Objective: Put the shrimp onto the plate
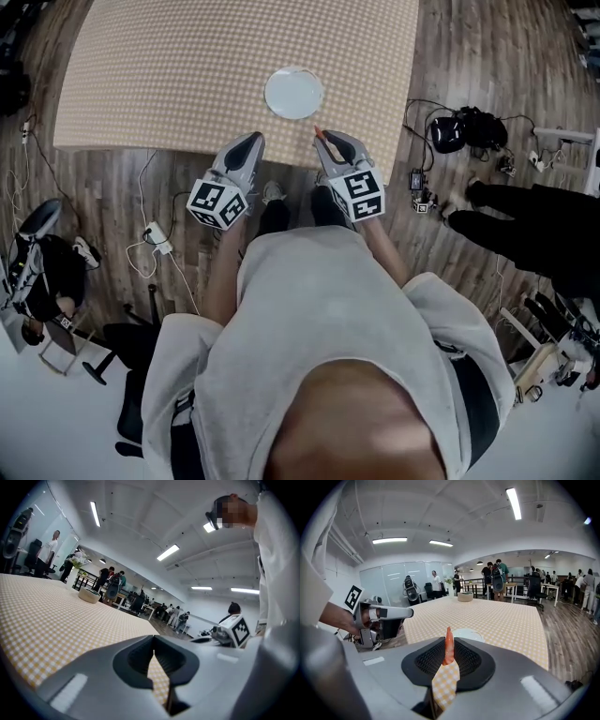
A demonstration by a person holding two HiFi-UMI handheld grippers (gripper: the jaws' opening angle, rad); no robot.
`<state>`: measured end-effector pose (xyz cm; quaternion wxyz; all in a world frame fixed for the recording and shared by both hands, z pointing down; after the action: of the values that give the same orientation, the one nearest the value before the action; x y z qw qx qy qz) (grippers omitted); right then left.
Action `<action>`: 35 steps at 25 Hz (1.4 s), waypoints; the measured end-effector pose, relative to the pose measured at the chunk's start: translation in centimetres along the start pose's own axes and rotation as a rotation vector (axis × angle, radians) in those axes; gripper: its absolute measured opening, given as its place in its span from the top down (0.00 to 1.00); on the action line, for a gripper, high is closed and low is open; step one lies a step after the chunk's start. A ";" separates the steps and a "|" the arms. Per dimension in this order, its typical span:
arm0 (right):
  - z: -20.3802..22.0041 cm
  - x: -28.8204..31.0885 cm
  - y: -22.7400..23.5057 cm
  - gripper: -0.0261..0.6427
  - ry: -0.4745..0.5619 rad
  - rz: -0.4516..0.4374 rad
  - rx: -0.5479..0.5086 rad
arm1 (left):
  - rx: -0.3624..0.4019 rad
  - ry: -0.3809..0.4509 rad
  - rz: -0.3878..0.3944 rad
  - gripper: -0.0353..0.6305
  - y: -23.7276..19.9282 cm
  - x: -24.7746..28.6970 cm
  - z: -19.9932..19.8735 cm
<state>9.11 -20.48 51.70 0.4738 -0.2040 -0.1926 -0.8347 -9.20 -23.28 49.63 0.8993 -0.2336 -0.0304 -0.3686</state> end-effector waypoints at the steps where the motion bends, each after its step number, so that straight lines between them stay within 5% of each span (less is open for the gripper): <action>1: 0.4 0.3 0.1 0.87 -0.011 -0.002 0.007 | -0.004 -0.013 0.001 0.93 -0.2 0.2 0.5; 20: 8.9 2.9 0.5 0.87 -0.204 -0.059 0.060 | -0.140 -0.144 -0.026 0.93 -0.6 -0.2 8.7; 35: 6.2 9.8 2.6 0.87 -0.194 -0.093 -0.058 | -0.180 -0.123 -0.076 0.93 -0.4 -2.8 10.0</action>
<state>7.77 -25.53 62.38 0.4076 -0.2883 -0.2225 -0.8374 -10.34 -17.24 58.03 0.8564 -0.3341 -0.0612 -0.3888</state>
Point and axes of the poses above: the fingertips, and each gripper's own axes: x forward along the fingers, y to its right, z out of its underside, the point moved 5 cm from there along -x, backward along the fingers, and after that the axes turned 1 degree about -z, right-handed, at the moved point
